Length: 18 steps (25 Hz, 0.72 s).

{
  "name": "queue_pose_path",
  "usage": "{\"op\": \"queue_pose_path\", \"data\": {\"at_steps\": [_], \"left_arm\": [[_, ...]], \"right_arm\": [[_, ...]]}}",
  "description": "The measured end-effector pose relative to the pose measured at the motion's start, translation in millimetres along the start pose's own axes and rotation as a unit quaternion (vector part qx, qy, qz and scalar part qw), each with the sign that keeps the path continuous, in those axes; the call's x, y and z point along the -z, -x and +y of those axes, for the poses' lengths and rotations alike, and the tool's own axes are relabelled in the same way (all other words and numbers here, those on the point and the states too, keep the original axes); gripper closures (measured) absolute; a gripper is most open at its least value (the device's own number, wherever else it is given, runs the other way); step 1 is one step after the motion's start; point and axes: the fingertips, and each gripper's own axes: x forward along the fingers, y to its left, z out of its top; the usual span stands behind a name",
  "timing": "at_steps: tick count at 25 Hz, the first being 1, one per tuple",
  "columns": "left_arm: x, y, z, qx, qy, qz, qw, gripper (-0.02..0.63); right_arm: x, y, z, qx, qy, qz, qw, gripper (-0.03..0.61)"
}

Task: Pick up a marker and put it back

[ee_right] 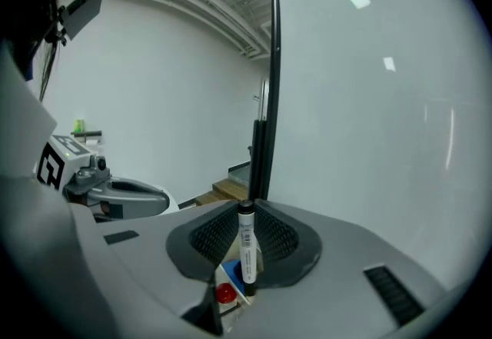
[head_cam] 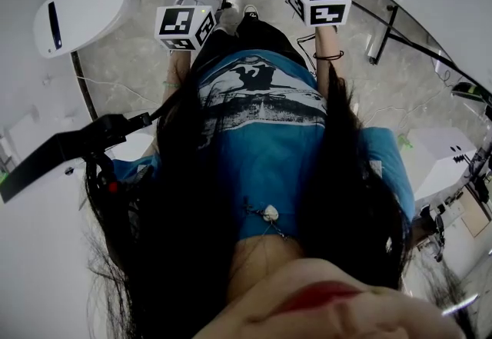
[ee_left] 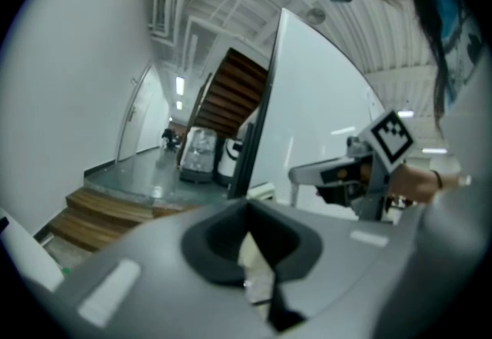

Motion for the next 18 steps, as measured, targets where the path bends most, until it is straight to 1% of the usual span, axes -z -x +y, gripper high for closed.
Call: {"op": "queue_pose_path", "data": {"at_steps": [5, 9, 13, 16, 18], "left_arm": [[-0.3, -3.0, -5.6, 0.012, -0.004, 0.004, 0.9999, 0.612], [2.8, -2.8, -7.3, 0.019, -0.003, 0.008, 0.9998, 0.612], [6.4, -3.6, -8.7, 0.028, 0.010, 0.022, 0.9993, 0.612], [8.3, -5.1, -13.0, 0.035, -0.006, 0.037, 0.9987, 0.614], [8.8, -5.3, -15.3, 0.038, -0.018, 0.039, 0.9983, 0.614]], "right_arm": [[-25.1, 25.5, -14.5, 0.020, -0.022, -0.046, 0.999, 0.509], [-32.9, 41.9, -20.9, 0.033, -0.043, -0.071, 0.996, 0.509], [-32.8, 46.9, -22.9, 0.037, -0.058, -0.079, 0.994, 0.509], [-31.8, 47.2, -22.7, 0.038, -0.059, -0.079, 0.994, 0.510], [-31.5, 46.9, -21.6, 0.037, -0.059, -0.080, 0.994, 0.509]]}}
